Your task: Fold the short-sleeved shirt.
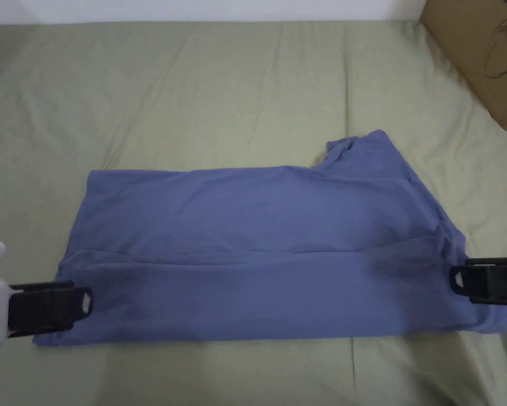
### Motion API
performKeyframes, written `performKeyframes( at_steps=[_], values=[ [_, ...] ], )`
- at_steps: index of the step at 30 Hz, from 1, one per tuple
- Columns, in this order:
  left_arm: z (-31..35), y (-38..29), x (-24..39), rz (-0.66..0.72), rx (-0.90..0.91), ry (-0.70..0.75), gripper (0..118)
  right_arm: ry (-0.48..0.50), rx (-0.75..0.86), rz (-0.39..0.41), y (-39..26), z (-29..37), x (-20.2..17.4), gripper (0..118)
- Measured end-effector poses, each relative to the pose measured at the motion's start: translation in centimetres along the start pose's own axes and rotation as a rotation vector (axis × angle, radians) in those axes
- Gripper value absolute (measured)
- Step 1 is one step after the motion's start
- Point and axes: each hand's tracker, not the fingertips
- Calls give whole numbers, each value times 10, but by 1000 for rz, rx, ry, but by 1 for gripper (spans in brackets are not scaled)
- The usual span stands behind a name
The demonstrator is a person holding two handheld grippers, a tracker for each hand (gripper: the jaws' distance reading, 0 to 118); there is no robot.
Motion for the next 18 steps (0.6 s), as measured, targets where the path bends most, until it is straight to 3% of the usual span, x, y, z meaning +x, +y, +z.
performKeyframes(
  at_steps=[1,2,3,4,5,10,15,16,18],
  values=[
    [2,3,5,-1,11,-8,115,-2,15,27,4,1,-11,112],
    [4,7,11,-11,24,-7,101,5,25,57,10,3,-22,110],
    [5,11,18,-27,44,3,73,13,36,77,15,5,-30,99],
    [5,14,28,-58,74,13,29,49,65,84,20,7,-38,69],
    [2,18,34,-86,81,28,0,55,105,86,26,5,-46,2],
    [-18,60,42,-94,90,23,0,140,152,-12,59,-17,-60,0],
    [-77,149,10,-84,62,65,0,146,130,-21,84,-37,-61,0],
    [-94,165,4,-87,33,66,9,148,119,-27,88,-42,-59,0],
    [-116,189,-3,-113,23,110,15,163,93,-51,91,-52,-55,0]
  ],
)
